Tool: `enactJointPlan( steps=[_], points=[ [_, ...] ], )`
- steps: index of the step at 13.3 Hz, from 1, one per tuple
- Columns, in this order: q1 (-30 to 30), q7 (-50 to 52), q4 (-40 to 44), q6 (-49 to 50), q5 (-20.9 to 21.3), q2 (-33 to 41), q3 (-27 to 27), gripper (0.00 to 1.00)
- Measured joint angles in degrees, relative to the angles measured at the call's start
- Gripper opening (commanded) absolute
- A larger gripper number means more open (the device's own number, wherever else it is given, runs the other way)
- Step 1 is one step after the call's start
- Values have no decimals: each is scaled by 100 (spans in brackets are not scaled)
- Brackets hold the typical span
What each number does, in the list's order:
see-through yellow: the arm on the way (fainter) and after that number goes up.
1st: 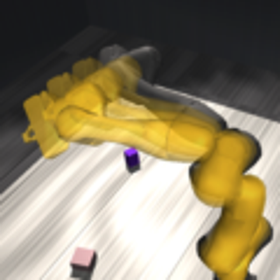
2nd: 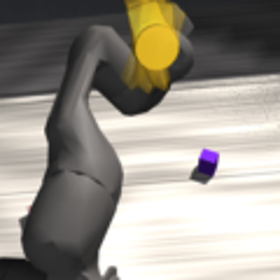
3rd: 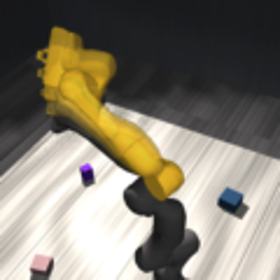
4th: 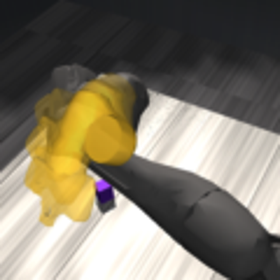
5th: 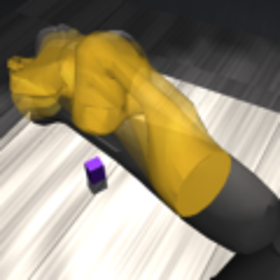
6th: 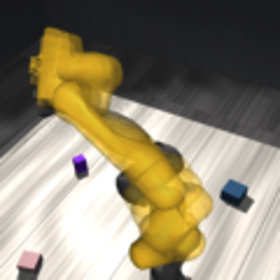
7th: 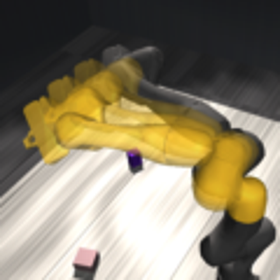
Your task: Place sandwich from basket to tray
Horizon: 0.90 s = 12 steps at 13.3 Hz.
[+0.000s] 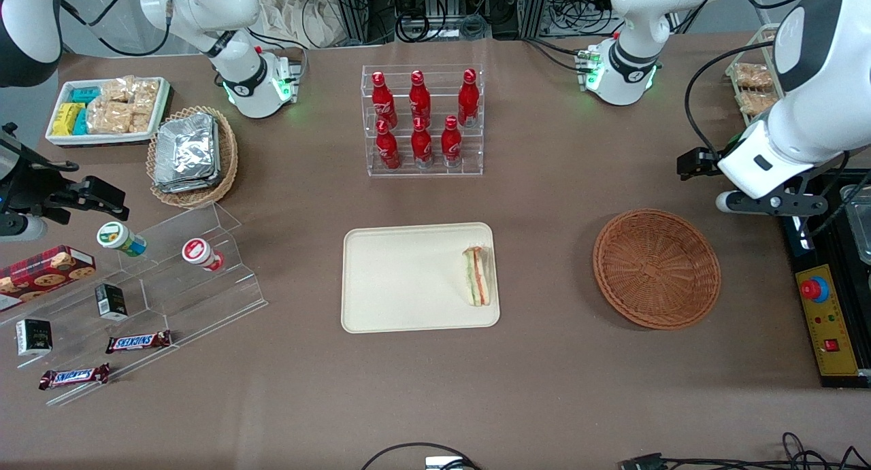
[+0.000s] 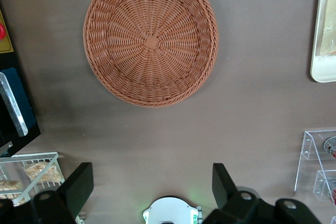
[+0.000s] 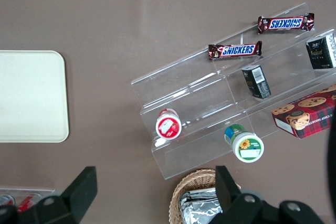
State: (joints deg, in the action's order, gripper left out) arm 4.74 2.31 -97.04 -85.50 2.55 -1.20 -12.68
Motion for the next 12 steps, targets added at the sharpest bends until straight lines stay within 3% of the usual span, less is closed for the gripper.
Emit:
enactJointPlan(
  steps=[3, 12],
  points=[
    [-685, 0, -4, -27, -4, 0, 625, 100],
    [-759, 0, -15, -80, -4, 0, 718, 100]
  ],
)
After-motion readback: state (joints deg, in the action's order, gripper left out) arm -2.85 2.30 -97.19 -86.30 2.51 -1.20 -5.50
